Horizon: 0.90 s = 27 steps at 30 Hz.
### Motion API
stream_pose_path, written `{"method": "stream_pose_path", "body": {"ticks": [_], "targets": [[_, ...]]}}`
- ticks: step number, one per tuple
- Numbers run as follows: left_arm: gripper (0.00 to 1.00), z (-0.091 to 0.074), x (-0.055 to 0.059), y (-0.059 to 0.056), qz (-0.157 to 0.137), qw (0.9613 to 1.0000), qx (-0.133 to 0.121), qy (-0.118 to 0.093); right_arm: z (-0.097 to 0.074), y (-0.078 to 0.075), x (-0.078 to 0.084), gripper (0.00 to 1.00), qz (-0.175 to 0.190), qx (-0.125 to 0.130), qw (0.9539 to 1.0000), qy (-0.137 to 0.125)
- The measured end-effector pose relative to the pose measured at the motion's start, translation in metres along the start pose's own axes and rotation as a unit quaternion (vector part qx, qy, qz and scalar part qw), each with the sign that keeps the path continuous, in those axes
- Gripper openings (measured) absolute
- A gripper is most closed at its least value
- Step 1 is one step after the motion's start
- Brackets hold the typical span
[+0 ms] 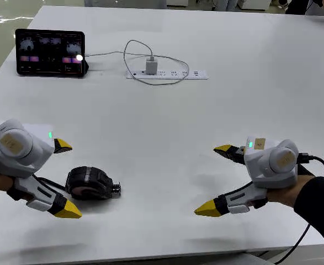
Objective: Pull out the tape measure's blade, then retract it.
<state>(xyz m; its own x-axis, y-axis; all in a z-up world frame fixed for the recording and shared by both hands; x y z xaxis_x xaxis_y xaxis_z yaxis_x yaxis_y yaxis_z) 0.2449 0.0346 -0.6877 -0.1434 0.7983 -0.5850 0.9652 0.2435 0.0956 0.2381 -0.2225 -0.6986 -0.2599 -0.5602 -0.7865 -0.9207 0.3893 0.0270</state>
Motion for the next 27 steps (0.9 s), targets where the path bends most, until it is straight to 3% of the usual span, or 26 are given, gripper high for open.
{"method": "stream_pose_path", "body": {"ticks": [3,9,19,27], "targets": [[0.87,0.006,-0.001,0.004,0.020,0.9997,-0.007,0.011,0.009,0.002,-0.005,0.99,-0.008,-0.010,0.9999,-0.002],[0.86,0.011,-0.004,0.003,0.020,0.9997,-0.003,0.011,0.020,0.004,-0.015,0.89,-0.025,-0.019,0.9995,-0.009],[0.76,0.019,0.006,0.006,0.029,0.9989,-0.006,0.036,0.041,0.008,-0.022,0.85,-0.033,-0.035,0.9988,-0.007],[0.54,0.026,0.006,0.004,0.030,0.9987,0.003,0.042,0.062,0.015,-0.033,0.78,-0.049,-0.059,0.9971,-0.008]]}}
Point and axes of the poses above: the centre of the closed fingertips' face, and the gripper's own axes: z roughly forward along the fingers, y roughly to its left, x roughly out of its underside, the point moved 3 cm from there along -z, roughly backward along the fingers, and after that the axes turned 3 degrees about z, right-handed, at the moved point
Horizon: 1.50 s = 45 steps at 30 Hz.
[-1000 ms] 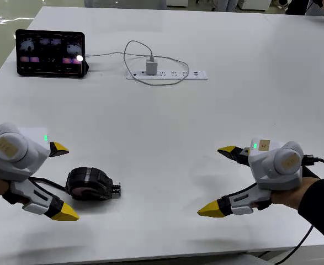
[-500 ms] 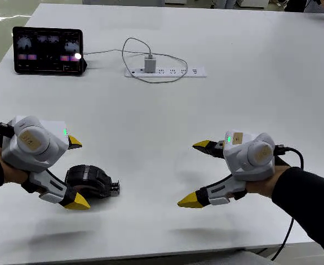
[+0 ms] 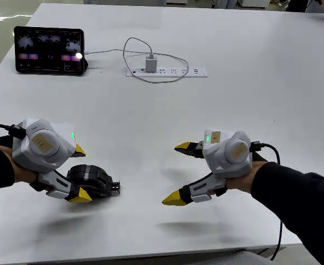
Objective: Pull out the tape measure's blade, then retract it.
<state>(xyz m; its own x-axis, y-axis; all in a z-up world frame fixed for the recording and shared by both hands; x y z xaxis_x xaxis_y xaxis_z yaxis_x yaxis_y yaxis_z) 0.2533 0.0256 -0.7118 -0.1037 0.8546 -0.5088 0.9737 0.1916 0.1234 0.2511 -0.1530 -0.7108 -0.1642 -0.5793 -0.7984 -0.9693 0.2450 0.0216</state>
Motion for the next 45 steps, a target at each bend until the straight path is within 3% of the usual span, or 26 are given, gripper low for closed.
{"method": "stream_pose_path", "body": {"ticks": [3,5,11,18,29,37,45], "targets": [[0.43,0.003,-0.001,-0.001,0.004,1.0000,0.001,-0.002,0.007,0.001,-0.004,0.75,-0.005,-0.006,1.0000,0.001],[0.40,0.003,-0.002,0.002,0.005,1.0000,-0.007,-0.004,0.011,0.002,-0.006,0.75,-0.006,-0.010,0.9999,0.002],[0.34,0.006,-0.002,-0.003,0.012,0.9999,0.008,-0.002,0.023,0.004,-0.011,0.71,-0.011,-0.020,0.9997,0.004],[0.32,0.006,-0.001,-0.006,0.037,0.9993,-0.001,-0.003,0.041,0.011,-0.015,0.66,-0.023,-0.037,0.9990,0.012],[0.32,0.007,0.001,-0.003,0.015,0.9995,-0.003,-0.029,0.077,0.024,-0.017,0.52,-0.035,-0.064,0.9967,0.033],[0.32,0.008,0.001,-0.002,0.012,0.9997,0.008,-0.021,0.092,0.028,-0.027,0.41,-0.049,-0.076,0.9952,0.036],[0.32,0.010,-0.001,-0.002,0.011,0.9997,0.007,-0.019,0.104,0.027,-0.023,0.30,-0.043,-0.086,0.9943,0.047]]}}
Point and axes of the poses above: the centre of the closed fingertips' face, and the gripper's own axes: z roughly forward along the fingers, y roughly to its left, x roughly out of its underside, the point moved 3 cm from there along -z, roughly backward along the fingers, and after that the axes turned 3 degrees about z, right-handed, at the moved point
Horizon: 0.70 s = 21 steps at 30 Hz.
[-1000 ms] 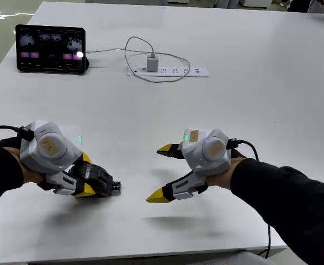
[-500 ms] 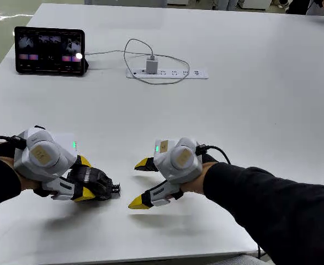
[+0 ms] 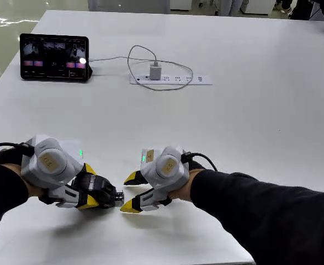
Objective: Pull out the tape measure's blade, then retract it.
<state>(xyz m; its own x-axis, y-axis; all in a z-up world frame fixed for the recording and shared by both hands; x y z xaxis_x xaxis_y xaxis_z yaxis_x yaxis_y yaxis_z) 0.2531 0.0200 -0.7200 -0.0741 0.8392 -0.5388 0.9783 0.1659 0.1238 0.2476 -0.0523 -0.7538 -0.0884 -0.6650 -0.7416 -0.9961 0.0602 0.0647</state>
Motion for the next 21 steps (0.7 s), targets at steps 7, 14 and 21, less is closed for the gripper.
{"method": "stream_pose_path", "body": {"ticks": [7,14,21], "targets": [[0.32,0.0007,-0.0006,-0.0002,-0.004,1.0000,0.002,0.004,0.0049,0.0009,-0.0030,0.13,-0.019,-0.003,0.9998,0.004],[0.32,-0.0001,-0.0014,-0.0012,-0.006,1.0000,-0.002,0.001,0.0096,0.0011,-0.0042,0.10,-0.027,-0.004,0.9996,0.003],[0.32,-0.0009,-0.0012,-0.0015,-0.003,1.0000,-0.002,0.002,0.0084,0.0021,-0.0030,0.09,-0.041,-0.004,0.9991,0.005]]}}
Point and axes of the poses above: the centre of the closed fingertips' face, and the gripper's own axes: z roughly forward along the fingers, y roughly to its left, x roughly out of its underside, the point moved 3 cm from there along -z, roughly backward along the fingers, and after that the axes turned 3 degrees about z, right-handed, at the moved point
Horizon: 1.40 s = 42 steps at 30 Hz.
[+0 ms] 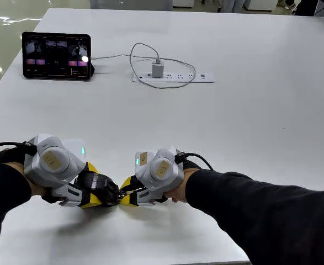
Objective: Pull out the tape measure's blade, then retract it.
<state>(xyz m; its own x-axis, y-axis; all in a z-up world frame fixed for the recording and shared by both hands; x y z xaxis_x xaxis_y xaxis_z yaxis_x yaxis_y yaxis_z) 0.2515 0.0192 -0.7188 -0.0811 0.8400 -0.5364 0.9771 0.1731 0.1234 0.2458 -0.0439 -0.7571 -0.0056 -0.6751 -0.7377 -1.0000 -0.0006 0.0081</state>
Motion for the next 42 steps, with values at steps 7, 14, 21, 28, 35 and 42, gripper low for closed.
{"method": "stream_pose_path", "body": {"ticks": [7,14,21,28,35,42], "targets": [[0.32,-0.002,0.002,0.001,-0.015,0.9996,0.002,-0.024,-0.003,-0.001,0.002,0.09,0.004,0.001,1.0000,-0.007],[0.31,-0.001,0.002,0.002,-0.012,0.9996,0.001,-0.025,-0.009,-0.002,0.009,0.09,0.022,-0.002,0.9997,-0.008],[0.32,0.000,0.002,0.002,-0.015,0.9995,0.001,-0.026,-0.013,-0.003,0.013,0.09,0.034,-0.012,0.9993,-0.009],[0.32,0.000,0.002,0.001,-0.012,0.9996,0.006,-0.024,-0.017,-0.002,0.016,0.09,0.031,-0.013,0.9994,-0.002],[0.32,0.000,0.002,0.000,-0.011,0.9996,0.006,-0.027,-0.022,-0.002,0.019,0.09,0.030,-0.013,0.9995,0.000],[0.32,-0.001,0.002,-0.001,-0.009,0.9996,0.006,-0.025,-0.026,-0.002,0.023,0.09,0.032,-0.013,0.9994,0.002]]}}
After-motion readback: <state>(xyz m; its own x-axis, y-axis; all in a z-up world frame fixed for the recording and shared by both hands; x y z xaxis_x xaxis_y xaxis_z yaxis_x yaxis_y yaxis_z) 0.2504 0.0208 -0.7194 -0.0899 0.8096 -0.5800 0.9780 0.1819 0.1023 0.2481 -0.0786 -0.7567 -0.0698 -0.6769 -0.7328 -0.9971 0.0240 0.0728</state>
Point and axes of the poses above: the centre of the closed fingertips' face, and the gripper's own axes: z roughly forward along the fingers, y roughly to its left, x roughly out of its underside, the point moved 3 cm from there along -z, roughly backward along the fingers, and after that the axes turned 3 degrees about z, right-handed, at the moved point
